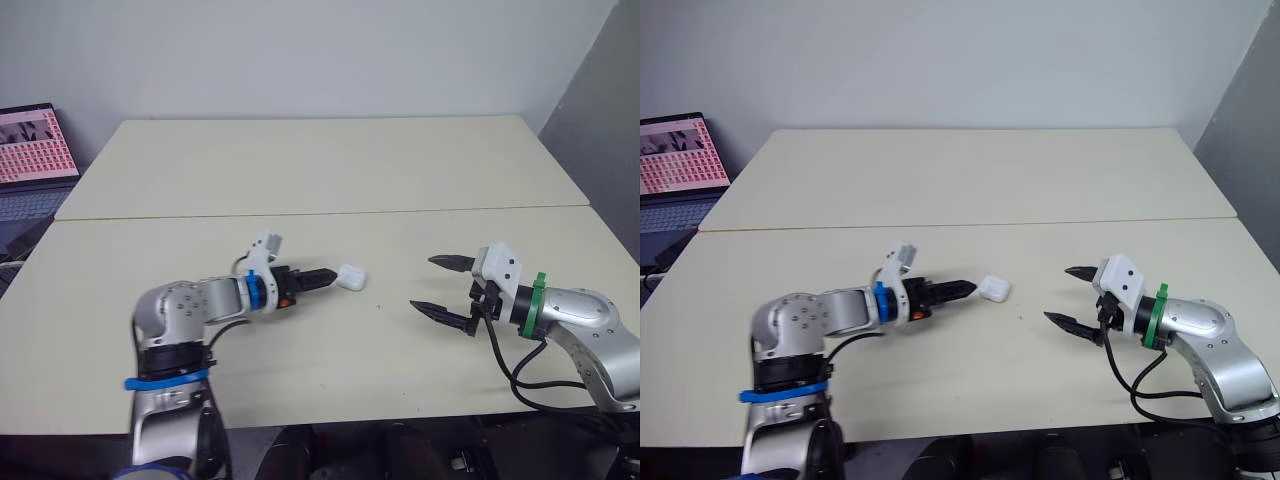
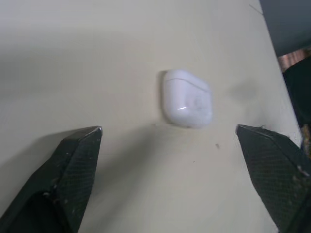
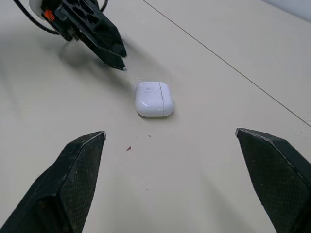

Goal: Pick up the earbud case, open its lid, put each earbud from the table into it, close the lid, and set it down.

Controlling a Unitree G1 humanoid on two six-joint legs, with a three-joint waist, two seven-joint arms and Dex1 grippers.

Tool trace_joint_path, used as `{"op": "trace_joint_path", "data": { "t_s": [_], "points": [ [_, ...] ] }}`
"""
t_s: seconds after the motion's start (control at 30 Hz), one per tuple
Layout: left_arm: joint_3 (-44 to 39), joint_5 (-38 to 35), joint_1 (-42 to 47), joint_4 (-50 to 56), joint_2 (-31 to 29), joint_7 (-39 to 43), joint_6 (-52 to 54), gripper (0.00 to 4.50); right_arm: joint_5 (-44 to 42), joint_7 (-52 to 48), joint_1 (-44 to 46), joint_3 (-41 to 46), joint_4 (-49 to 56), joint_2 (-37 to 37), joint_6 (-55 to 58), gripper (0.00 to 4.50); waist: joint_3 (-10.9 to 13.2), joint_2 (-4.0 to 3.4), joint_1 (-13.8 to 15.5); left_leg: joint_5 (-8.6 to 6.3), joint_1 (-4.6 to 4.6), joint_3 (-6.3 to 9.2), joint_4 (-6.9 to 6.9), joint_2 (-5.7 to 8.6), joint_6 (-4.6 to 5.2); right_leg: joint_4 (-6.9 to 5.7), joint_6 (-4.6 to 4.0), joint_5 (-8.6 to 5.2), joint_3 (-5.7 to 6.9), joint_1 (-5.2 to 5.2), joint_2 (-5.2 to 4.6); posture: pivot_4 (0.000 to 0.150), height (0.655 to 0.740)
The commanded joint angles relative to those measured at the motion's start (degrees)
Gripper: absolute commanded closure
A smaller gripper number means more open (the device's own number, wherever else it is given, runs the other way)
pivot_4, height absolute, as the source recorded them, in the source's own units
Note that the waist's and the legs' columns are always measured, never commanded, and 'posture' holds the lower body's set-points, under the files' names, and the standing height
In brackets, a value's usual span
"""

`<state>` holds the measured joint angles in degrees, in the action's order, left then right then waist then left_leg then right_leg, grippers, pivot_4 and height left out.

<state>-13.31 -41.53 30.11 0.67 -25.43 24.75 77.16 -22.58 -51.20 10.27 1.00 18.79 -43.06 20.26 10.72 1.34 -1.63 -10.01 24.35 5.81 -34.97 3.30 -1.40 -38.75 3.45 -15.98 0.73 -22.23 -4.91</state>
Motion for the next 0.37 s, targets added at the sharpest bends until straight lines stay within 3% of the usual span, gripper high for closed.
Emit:
{"op": "trace_joint_path", "data": {
  "t_s": [0.03, 0.1, 0.17, 0.27, 0.37],
  "points": [
    [10.7, 14.9, -1.1, -0.6, -12.6, 20.8, -35.3, 0.03, -3.3, -1.6, 0.3, 3.5, 1.6, -0.8, 0.8, 0.0, 0.0, 0.0, 0.1, 0.0, 0.0, -0.05, 0.03, -0.01, -0.01, 0.0, -0.06, -0.01, -0.03, -0.03, 0.0, 0.15, 0.74],
    [14.8, 21.4, -0.7, -5.8, -16.6, 29.8, -53.1, 0.03, -6.0, -2.4, -0.5, 4.7, 2.8, -1.3, 3.4, 0.0, 0.0, -0.03, 0.9, 0.0, 0.02, -0.09, 0.08, 0.0, -0.02, 0.11, -0.16, -0.04, -0.05, -0.04, -0.06, 0.15, 0.74],
    [16.0, 26.8, 1.9, -15.2, -17.1, 31.2, -67.5, 0.03, -7.4, -1.8, -1.0, 5.8, 3.4, -0.9, 4.5, 0.0, 0.0, -0.05, 2.0, -0.01, 0.03, -0.12, 0.08, 0.02, -0.01, 0.31, -0.34, -0.12, -0.08, 0.02, -0.25, 0.15, 0.74],
    [14.4, 28.0, 5.6, -24.8, -14.4, 30.5, -74.6, 0.03, -6.9, -0.9, -2.0, 6.3, 3.5, -0.7, 4.4, 0.0, 0.0, -0.08, 2.8, 0.01, 0.14, 0.09, 0.06, -0.02, 0.02, 0.8, -0.6, 0.03, -0.05, 0.12, -0.3, 0.15, 0.74],
    [14.3, 29.1, 6.9, -28.2, -12.3, 30.3, -78.2, 0.03, -6.4, 0.0, -1.7, 6.2, 2.9, -0.4, 4.4, 0.0, 0.0, -0.07, 2.8, 0.03, 0.31, 0.07, 0.01, 0.08, 0.09, 0.87, -0.08, 0.32, 0.01, 0.03, -0.24, 0.15, 0.74]
  ]
}}
